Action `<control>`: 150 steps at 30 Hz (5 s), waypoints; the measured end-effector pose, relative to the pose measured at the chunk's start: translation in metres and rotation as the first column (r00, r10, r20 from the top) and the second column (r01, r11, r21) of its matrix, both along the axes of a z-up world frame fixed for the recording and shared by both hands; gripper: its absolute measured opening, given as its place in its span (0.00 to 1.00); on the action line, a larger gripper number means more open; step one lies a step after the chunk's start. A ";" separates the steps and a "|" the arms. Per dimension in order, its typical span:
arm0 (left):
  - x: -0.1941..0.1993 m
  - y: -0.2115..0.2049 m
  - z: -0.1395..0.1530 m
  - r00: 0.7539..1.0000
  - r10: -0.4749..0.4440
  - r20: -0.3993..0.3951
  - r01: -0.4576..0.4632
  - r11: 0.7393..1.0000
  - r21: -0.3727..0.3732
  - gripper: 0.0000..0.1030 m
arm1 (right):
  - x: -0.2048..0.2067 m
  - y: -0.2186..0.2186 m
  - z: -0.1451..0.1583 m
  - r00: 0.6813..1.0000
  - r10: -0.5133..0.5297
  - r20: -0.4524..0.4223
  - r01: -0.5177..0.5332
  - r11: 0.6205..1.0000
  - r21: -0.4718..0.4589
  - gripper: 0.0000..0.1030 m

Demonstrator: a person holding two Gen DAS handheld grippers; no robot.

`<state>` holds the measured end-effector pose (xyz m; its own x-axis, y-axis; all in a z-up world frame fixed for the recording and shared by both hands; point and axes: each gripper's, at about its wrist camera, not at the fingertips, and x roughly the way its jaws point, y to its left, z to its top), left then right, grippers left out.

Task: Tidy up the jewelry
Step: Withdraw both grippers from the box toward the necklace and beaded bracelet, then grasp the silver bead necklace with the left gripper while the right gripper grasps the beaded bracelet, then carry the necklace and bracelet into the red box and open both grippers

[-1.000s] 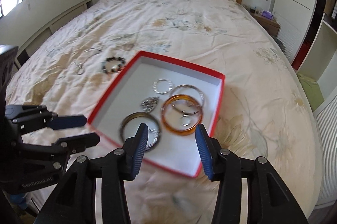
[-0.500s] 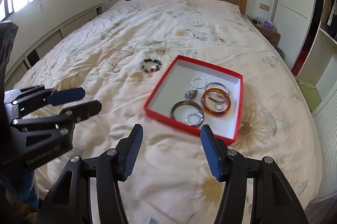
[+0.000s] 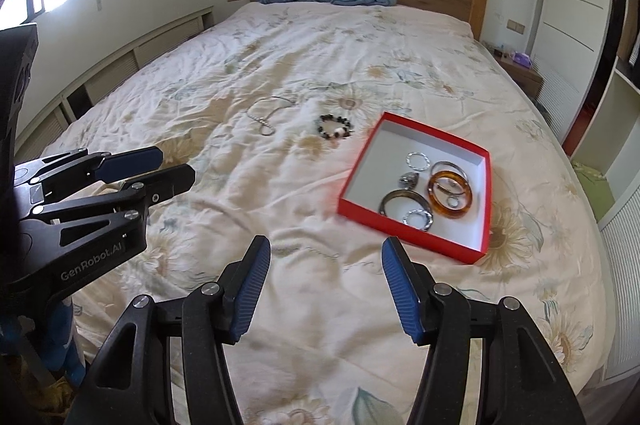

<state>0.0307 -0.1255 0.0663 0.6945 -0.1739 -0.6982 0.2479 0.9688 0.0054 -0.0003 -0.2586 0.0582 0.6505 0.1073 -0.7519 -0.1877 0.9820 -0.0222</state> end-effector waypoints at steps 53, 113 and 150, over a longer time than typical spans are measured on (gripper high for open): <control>0.054 0.060 -0.057 0.981 0.145 -0.129 -0.138 0.988 0.064 0.35 | 0.061 0.053 -0.044 0.986 0.134 -0.101 -0.131 0.991 0.031 0.56; 0.339 0.094 -0.179 0.905 0.207 -0.372 -0.281 0.947 -0.157 0.04 | 0.365 0.056 -0.166 0.924 0.144 -0.355 -0.091 0.983 0.159 0.14; 0.226 0.079 -0.011 0.995 0.069 -0.067 -0.085 0.959 -0.271 0.02 | 0.252 0.030 -0.021 0.986 0.142 -0.089 -0.102 0.932 0.349 0.13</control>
